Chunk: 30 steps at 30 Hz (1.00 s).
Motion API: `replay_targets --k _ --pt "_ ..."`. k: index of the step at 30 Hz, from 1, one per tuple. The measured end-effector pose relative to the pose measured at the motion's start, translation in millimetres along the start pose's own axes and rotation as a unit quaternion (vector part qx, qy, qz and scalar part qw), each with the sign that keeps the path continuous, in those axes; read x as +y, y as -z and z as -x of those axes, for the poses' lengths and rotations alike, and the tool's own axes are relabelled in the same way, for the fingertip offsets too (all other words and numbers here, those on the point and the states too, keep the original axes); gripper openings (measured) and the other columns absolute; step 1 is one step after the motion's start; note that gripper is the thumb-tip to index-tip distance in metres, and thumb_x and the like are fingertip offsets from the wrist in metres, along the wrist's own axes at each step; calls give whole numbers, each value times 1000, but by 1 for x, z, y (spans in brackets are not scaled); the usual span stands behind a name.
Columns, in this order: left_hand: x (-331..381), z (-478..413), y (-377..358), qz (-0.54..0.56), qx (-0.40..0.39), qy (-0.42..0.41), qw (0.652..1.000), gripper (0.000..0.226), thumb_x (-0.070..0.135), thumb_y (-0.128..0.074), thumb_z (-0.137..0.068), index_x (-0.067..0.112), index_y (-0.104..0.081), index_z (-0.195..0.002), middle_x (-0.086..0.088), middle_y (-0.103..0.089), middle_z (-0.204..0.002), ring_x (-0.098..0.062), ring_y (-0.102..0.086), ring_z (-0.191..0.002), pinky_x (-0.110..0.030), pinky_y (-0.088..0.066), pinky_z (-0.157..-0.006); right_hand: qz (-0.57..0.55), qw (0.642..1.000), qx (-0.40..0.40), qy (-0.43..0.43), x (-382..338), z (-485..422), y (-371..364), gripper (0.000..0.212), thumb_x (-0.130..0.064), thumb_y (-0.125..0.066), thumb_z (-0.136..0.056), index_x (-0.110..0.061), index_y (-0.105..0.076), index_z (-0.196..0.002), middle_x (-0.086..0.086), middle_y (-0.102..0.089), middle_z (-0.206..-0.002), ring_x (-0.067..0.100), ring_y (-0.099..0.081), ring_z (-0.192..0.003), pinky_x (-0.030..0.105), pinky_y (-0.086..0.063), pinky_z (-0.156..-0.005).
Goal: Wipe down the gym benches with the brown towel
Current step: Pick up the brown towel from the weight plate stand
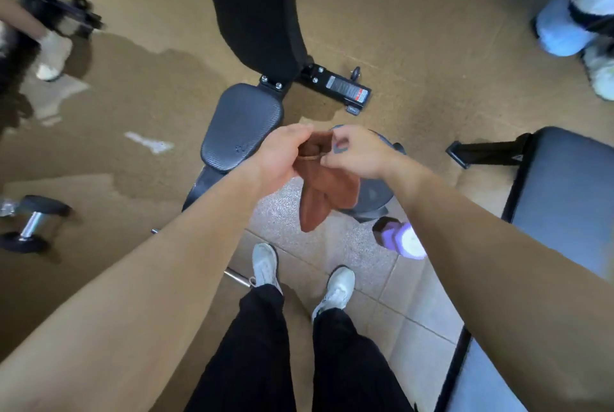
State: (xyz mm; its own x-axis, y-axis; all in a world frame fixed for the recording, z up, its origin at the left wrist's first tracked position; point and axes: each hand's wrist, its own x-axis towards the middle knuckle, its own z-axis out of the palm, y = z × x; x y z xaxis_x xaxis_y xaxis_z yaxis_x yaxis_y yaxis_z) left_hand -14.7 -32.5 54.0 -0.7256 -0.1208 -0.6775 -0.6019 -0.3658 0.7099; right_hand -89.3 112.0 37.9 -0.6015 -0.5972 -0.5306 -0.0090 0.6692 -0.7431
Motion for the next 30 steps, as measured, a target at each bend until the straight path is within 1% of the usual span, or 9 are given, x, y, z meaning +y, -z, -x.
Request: replay_targets --k 2,6,9,11,14,18,22,26,30 --pt "15 24 24 -37 -19 -23 999 36 27 -46 -105 5 -69 -89 -7 -66 -79 -16 -62 -69 -29 -47 -65 -5 998 -45 33 -38 5 0 20 -18 -77 -82 -4 -62 -80 -1 -59 -63 1 -54 -56 19 -45 -55" --pt "33 58 83 -72 -28 -54 996 12 12 -71 -90 9 -61 -95 -10 -65 -85 -22 -64 -75 -31 -52 -69 -7 995 -84 48 -105 -5 -9 27 -23 -71 -91 -12 -55 -73 -4 -48 -62 14 -46 -64 28 -34 -63" --pt "42 67 126 -186 21 -70 980 29 17 -87 -69 19 -64 -87 -3 -70 -83 -28 -70 -82 -38 -58 -76 -63 995 -67 43 -153 -18 -25 26 -21 -60 -99 -14 -53 -75 -4 -52 -62 6 -54 -54 18 -43 -57" --pt "45 70 152 -263 66 -99 957 26 16 -85 -68 21 -64 -82 3 -68 -78 -23 -67 -80 -38 -55 -77 -71 994 -66 45 -185 -26 -44 27 -23 -56 -101 -14 -53 -76 -5 -55 -63 1 -56 -50 16 -45 -50" --pt "39 68 187 -335 145 -146 919 13 0 -69 -73 6 -58 -77 -1 -60 -70 -20 -55 -67 -34 -45 -68 -98 993 -31 57 -231 -38 -69 27 -32 -56 -98 -13 -52 -80 6 -49 -73 15 -51 -65 28 -42 -64" --pt "36 63 230 -308 294 -112 898 12 15 -53 -77 10 -64 -79 -14 -64 -86 -31 -60 -82 -37 -48 -74 -246 967 -45 44 -283 -57 -83 17 -24 -57 -99 -10 -50 -93 10 -43 -81 21 -48 -72 30 -44 -67" --pt "52 37 247 -324 233 -121 909 27 19 -47 -73 13 -65 -92 -15 -70 -89 -36 -61 -87 -39 -50 -76 -292 956 -22 17 -308 -80 -82 21 -22 -59 -98 -10 -51 -83 6 -46 -73 18 -51 -68 29 -47 -67" --pt "58 8 267 -469 169 -89 862 20 10 -49 -84 25 -60 -91 -12 -71 -92 -37 -62 -89 -34 -45 -70 -367 929 44 4 -317 -102 -62 27 -23 -64 -95 -14 -53 -73 3 -52 -68 17 -55 -67 34 -50 -73" --pt "83 -22 293 -332 281 -84 897 19 13 -44 -93 19 -61 -98 -14 -70 -101 -34 -62 -96 -35 -48 -85 -367 919 142 -9 -302 -128 -37 28 -28 -72 -86 -19 -57 -64 6 -58 -68 25 -60 -74 44 -53 -80"
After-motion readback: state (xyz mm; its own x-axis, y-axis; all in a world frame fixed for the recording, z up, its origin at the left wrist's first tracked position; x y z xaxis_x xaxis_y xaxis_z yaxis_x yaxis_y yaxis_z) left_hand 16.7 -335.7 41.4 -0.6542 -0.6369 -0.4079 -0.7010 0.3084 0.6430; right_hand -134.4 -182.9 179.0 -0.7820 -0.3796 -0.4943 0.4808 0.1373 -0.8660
